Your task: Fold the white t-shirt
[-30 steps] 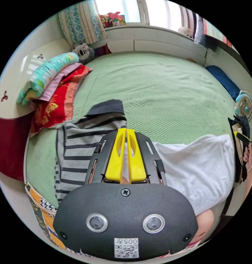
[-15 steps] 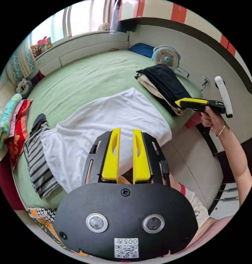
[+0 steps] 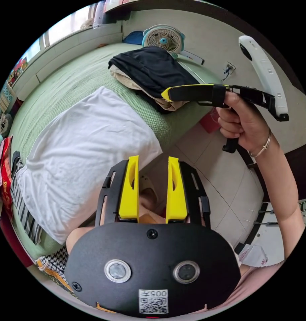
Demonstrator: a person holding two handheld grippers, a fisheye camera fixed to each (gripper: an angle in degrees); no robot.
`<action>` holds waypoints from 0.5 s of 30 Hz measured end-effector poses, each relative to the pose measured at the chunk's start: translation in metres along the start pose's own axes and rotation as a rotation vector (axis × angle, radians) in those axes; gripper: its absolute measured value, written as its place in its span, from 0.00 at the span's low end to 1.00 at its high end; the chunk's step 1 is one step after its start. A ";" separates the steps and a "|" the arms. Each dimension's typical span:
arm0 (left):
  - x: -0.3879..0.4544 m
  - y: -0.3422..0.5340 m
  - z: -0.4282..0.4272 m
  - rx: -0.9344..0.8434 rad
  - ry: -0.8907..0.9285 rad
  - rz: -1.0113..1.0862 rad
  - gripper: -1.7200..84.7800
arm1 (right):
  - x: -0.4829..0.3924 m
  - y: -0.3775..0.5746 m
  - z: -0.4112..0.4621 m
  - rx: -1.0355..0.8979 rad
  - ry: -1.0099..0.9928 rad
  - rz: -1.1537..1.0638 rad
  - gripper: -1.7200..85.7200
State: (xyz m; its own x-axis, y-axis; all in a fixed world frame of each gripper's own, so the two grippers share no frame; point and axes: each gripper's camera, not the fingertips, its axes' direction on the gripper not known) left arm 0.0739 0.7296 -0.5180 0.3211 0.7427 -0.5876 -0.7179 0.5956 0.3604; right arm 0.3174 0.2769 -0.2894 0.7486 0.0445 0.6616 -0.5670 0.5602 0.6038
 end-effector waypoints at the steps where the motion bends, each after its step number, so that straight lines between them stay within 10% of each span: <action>1: 0.004 -0.003 0.004 -0.006 -0.002 -0.003 0.17 | 0.010 0.001 -0.001 -0.002 -0.010 0.011 0.12; 15: 0.025 -0.051 0.108 -0.054 -0.227 -0.266 0.15 | 0.063 -0.010 -0.018 0.036 -0.076 0.053 0.11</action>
State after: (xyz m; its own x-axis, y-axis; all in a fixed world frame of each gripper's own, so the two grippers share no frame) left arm 0.1852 0.7509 -0.4731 0.6260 0.6168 -0.4772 -0.6203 0.7647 0.1746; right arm 0.3762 0.2890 -0.2619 0.6896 0.0103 0.7241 -0.6184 0.5286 0.5815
